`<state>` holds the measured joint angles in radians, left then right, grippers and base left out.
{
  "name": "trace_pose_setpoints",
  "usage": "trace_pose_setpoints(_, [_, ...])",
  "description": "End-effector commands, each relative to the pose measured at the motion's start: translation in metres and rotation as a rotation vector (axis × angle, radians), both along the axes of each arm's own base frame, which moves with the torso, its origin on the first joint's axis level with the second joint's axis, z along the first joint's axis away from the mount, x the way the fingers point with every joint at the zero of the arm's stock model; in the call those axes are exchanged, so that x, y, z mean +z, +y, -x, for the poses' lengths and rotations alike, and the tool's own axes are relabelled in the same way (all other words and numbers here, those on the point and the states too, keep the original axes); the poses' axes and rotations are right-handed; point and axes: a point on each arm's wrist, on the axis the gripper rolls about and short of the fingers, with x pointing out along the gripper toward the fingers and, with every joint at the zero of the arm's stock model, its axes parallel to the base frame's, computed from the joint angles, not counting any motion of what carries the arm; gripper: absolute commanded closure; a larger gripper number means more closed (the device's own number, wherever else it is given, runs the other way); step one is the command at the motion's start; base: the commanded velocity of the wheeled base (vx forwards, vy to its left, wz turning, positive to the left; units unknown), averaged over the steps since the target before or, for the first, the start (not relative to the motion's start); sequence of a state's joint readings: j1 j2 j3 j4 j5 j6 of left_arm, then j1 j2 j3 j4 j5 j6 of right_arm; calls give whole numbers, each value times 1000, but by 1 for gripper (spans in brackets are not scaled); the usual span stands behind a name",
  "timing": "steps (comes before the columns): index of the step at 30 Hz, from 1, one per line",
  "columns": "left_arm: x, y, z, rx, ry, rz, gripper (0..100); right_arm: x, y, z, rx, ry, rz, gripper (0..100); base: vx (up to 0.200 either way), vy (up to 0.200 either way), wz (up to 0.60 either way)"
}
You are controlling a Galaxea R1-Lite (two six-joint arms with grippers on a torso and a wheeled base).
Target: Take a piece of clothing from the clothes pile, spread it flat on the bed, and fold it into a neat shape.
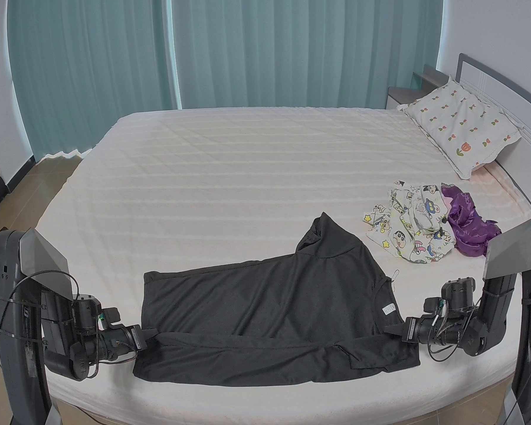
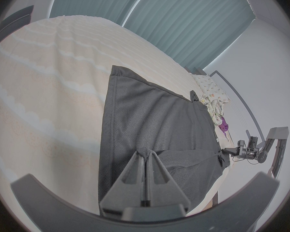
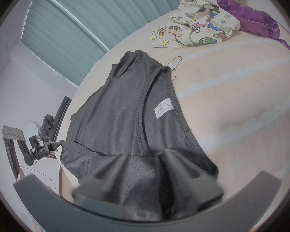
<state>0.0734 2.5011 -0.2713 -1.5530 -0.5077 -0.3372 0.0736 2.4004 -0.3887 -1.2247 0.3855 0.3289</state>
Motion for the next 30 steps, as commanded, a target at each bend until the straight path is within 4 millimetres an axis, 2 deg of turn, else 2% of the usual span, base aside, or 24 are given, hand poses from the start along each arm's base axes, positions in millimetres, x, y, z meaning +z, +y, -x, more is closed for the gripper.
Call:
trace_pose_setpoints(1, [1,0,-1,2,-16,-1,100,3,-2,0,-8,-7,-7,100,0,0,0])
trace_pose_setpoints(18, [2,2,-3,7,-24,-1,100,5,-9,7,-35,9,-10,100,0,0,0])
trace_pose_setpoints(19, [2,2,-3,7,-22,-1,100,5,-9,8,-36,9,-9,0,0,0,0])
trace_pose_setpoints(25, [1,2,-3,7,-22,-1,100,6,-9,5,-38,-7,-10,0,0,0,0])
trace_pose_setpoints(30, [2,2,-4,7,-27,-2,100,-4,-6,3,-31,0,-6,0,0,0,0])
